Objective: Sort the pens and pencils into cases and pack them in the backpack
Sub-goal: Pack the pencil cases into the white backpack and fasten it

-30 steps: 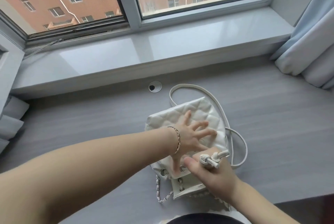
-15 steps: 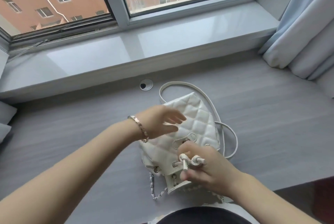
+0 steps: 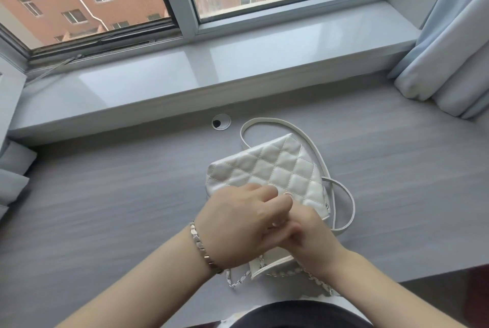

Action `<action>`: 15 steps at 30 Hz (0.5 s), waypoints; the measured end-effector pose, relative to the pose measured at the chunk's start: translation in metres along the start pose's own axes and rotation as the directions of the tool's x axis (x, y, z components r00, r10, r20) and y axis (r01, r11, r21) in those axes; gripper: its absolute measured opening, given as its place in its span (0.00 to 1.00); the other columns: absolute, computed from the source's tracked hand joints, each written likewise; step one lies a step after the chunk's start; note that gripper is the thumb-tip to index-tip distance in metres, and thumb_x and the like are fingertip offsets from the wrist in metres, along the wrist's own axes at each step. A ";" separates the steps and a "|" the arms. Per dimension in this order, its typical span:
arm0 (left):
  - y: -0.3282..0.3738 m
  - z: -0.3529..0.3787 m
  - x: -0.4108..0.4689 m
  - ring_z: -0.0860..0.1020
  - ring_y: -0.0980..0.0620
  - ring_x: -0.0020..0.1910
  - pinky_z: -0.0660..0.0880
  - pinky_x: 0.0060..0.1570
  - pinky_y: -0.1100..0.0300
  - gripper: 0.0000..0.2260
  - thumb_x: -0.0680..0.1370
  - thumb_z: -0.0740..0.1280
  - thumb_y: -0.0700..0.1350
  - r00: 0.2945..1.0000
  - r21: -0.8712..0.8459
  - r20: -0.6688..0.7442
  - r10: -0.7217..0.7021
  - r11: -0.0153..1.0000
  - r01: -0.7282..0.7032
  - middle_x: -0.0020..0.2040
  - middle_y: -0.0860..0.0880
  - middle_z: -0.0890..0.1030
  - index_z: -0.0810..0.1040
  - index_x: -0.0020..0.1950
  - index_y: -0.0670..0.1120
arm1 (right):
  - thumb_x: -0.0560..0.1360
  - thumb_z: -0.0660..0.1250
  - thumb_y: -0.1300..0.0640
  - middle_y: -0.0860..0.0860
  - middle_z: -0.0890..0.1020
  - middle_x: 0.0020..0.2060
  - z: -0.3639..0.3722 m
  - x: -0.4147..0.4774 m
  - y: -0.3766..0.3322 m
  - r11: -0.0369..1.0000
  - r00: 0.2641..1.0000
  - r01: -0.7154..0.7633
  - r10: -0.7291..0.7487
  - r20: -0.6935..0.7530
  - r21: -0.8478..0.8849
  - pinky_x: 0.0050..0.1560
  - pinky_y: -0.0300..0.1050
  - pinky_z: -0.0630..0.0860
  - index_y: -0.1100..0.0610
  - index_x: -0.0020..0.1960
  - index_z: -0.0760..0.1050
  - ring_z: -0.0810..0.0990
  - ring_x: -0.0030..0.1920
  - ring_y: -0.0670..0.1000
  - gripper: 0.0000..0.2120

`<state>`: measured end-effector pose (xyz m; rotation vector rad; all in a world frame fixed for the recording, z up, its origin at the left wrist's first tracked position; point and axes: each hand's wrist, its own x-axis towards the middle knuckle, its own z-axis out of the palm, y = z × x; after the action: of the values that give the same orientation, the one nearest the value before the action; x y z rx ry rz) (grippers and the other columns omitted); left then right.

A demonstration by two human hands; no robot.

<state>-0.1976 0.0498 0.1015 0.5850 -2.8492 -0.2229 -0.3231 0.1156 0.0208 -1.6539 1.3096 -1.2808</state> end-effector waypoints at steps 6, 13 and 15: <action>-0.010 0.011 0.005 0.67 0.54 0.25 0.57 0.22 0.68 0.12 0.71 0.61 0.51 0.999 -0.180 -0.029 0.031 0.983 -0.035 0.25 0.53 0.72 0.60 0.36 0.48 | 0.77 0.53 0.39 0.34 0.69 0.46 0.003 0.002 0.005 0.995 0.998 0.024 -0.018 0.059 -0.098 0.53 0.42 0.68 0.48 0.51 0.72 0.71 0.50 0.47 0.16; -0.002 0.010 0.017 0.70 0.51 0.20 0.64 0.17 0.66 0.09 0.68 0.60 0.48 0.997 -0.194 -0.020 0.075 0.978 -0.078 0.22 0.52 0.73 0.73 0.31 0.46 | 0.71 0.46 0.33 0.34 0.58 0.65 -0.010 -0.009 0.042 0.878 0.956 -0.112 0.223 0.190 -0.466 0.73 0.46 0.52 0.45 0.67 0.67 0.45 0.67 0.34 0.31; -0.002 0.013 0.016 0.68 0.53 0.21 0.65 0.19 0.66 0.08 0.68 0.61 0.48 0.999 -0.306 -0.035 -0.037 0.952 0.025 0.21 0.52 0.71 0.72 0.30 0.46 | 0.70 0.48 0.35 0.34 0.58 0.65 -0.012 -0.009 0.042 0.863 0.951 -0.133 0.250 0.182 -0.487 0.72 0.44 0.53 0.52 0.66 0.70 0.46 0.67 0.35 0.33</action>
<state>-0.2143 0.0432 0.0912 0.5606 -2.6905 -0.6369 -0.3478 0.1138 -0.0161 -1.8687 1.6727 -0.6433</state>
